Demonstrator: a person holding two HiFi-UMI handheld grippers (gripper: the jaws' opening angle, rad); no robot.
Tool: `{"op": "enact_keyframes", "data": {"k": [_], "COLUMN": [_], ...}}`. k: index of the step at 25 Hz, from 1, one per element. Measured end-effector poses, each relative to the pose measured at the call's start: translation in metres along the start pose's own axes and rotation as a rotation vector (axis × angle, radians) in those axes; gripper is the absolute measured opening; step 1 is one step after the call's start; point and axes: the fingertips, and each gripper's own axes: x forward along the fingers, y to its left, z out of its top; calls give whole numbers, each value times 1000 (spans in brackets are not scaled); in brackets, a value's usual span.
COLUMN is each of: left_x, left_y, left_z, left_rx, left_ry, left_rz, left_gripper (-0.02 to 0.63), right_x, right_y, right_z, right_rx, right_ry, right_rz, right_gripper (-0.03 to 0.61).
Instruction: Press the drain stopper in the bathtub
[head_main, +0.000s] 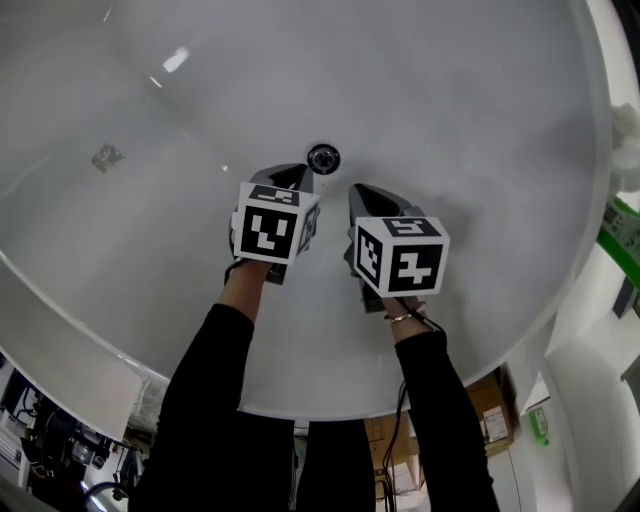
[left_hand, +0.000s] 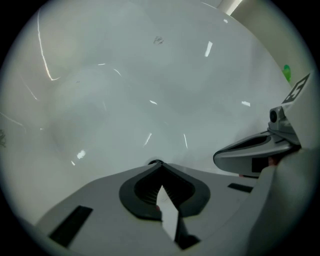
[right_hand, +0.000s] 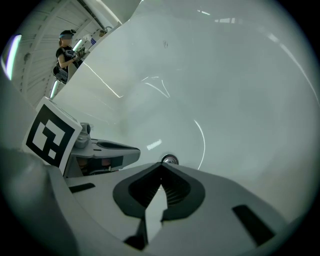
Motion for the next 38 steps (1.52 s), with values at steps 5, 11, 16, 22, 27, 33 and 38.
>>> {"op": "enact_keyframes", "data": {"k": [5, 11, 16, 22, 27, 33, 38], "left_x": [-23, -45, -66, -89, -104, -129, -149], "left_y": [-6, -10, -14, -18, -23, -28, -34], "left_z": [1, 1, 4, 4, 2, -1, -1], "left_rx": [4, -1, -2, -11, -13, -13, -17], "left_ry": [-17, -41, -63, -91, -106, -128, -142], "left_rz": [-4, -5, -9, -9, -10, -13, -22], "left_gripper": [5, 5, 5, 5, 5, 5, 5], "right_x": [-15, -27, -37, -51, -61, -75, -91], "right_y": [7, 17, 22, 29, 34, 43, 47], "right_z": [0, -2, -1, -3, -9, -19, -14], "right_rx": [-5, -7, -9, -25, -29, -25, -33], "right_ry": [-8, -13, -19, -31, -33, -37, -52], "right_rz": [4, 12, 16, 15, 14, 20, 7], "right_gripper": [2, 2, 2, 2, 2, 2, 2]}}
